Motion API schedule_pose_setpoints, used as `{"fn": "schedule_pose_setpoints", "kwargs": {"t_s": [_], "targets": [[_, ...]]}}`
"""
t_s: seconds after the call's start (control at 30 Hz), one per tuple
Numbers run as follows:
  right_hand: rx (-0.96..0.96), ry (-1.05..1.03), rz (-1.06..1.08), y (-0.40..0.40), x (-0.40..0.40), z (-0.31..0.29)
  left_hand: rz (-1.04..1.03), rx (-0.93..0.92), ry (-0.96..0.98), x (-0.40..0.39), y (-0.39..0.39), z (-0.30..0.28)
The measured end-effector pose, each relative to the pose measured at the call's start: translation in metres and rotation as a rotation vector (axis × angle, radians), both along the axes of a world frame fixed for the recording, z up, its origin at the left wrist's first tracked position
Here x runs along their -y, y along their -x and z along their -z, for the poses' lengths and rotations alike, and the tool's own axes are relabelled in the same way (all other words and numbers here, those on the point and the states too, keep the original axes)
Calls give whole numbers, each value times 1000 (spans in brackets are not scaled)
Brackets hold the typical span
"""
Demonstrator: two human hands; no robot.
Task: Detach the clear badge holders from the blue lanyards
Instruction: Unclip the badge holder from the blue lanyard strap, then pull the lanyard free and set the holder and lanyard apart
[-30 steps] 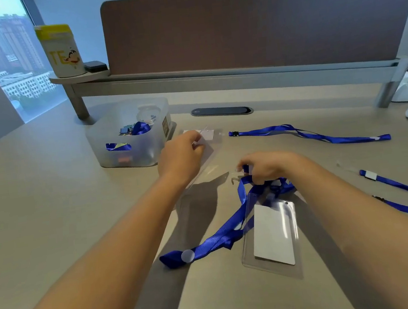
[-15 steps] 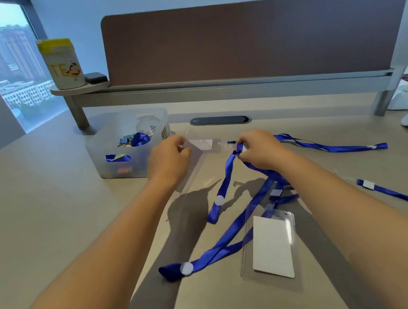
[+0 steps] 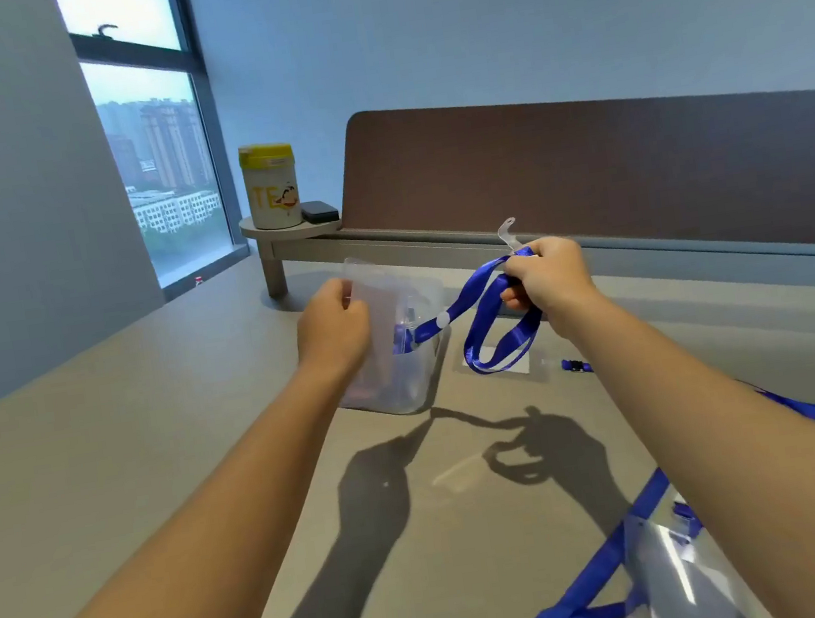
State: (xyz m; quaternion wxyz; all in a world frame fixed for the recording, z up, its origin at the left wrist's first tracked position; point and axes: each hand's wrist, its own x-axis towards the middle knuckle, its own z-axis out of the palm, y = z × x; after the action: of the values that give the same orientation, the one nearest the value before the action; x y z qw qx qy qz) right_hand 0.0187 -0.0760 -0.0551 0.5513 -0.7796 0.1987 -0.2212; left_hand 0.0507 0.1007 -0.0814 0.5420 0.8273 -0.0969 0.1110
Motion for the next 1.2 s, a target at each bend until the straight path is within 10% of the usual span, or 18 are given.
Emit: {"fn": "schedule_pose_setpoints", "kwargs": {"t_s": [0.47,0.63,1.2], "targets": [[-31,670,-119,-127,-72,31,-97,127,-68,-60,-80,2],[-444,1028,-415,-138,-77,58,-89,169,-117,-62,-81,5],[-405,867,-143,47,24,32,241,398,-335,38,23,12]]}}
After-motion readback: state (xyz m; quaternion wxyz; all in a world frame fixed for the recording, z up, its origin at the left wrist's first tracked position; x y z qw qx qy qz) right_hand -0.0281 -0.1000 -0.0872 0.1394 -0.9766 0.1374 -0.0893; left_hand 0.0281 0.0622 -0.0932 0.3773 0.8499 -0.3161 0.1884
